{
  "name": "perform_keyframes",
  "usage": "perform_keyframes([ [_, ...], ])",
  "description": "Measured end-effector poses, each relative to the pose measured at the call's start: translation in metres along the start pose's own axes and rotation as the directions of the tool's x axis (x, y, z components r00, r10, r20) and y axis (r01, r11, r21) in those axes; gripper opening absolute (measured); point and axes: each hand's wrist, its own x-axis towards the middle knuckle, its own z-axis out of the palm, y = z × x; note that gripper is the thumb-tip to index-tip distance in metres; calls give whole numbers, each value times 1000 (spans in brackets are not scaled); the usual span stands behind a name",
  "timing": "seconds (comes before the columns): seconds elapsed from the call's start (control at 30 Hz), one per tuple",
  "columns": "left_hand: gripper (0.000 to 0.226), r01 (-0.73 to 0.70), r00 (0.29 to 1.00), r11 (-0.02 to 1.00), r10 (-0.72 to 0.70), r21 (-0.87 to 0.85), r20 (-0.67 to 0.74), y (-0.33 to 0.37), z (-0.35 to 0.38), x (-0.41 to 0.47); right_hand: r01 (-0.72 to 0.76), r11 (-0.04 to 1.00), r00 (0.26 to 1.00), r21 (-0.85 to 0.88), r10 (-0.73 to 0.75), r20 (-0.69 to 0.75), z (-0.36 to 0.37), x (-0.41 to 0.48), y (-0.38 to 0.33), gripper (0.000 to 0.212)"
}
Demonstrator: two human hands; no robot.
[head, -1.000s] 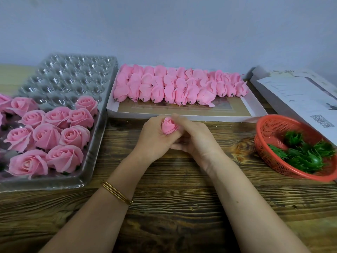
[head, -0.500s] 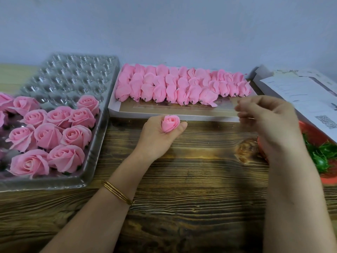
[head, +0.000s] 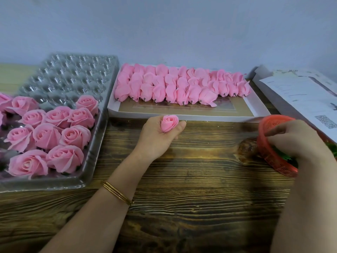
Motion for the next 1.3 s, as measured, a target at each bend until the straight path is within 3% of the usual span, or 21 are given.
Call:
perform_keyframes([
  [0.2,38,-1,1000,1000,1,-9,-17,-1,0,1,-37,996,997,-81,42,65,-2,1,4,30],
  [0.93,34,16,1000,999,-17,-46,-26,-1,-2,2,11,990,980,-142,18,199,-5,8,16,25],
  [1.17,34,12,1000,999,-13,-38,-27,-1,-2,2,40,986,984,-162,-10,179,-4,6,12,19],
  [1.3,34,10,999,999,-11,-36,-35,-2,-2,2,91,994,995,-69,-87,49,-3,5,11,29],
])
